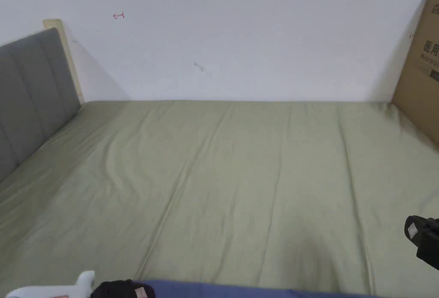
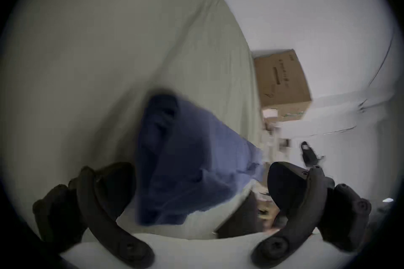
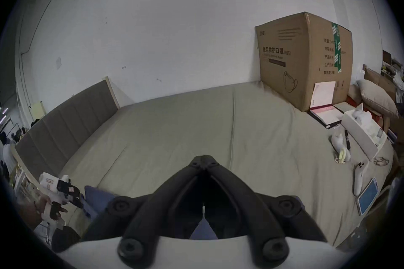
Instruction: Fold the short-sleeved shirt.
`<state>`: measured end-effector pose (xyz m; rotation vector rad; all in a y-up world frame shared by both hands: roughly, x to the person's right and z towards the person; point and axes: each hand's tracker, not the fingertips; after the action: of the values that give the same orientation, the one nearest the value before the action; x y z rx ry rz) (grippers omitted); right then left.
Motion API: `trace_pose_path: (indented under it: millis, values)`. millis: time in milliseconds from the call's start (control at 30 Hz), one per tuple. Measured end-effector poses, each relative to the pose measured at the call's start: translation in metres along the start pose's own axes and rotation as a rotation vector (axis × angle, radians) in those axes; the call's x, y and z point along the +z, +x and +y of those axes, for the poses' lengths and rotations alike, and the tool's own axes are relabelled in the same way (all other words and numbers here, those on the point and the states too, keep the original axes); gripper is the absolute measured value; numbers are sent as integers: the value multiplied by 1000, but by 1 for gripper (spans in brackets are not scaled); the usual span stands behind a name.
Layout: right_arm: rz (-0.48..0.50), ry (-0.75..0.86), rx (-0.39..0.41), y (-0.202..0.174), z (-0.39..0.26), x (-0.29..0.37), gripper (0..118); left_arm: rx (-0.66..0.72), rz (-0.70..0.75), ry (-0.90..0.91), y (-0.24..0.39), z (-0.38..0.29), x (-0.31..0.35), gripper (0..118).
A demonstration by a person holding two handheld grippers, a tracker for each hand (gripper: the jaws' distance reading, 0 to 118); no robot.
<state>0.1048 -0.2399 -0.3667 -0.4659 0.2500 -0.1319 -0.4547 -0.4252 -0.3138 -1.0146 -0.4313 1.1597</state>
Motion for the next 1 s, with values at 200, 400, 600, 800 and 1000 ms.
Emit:
trace_pose_path:
  millis: [200, 400, 600, 800, 1000]
  values:
    - [-13, -8, 2, 0, -1, 3, 0, -59, -108, 137, -17, 9, -16, 35]
    - [-11, -41, -73, 15, -6, 0, 0, -72, 211, 221, -8, 6, -5, 8]
    - [-2, -38, -77, 18, -6, 4, 0, -544, 879, 432, 106, -38, 7, 8]
    - [30, -39, -95, 21, -9, 4, 0, -635, 692, 308, 163, -62, -50, 8]
    - [52, -38, -140, 30, -13, 11, 0, -480, 290, 37, 184, -78, -149, 91]
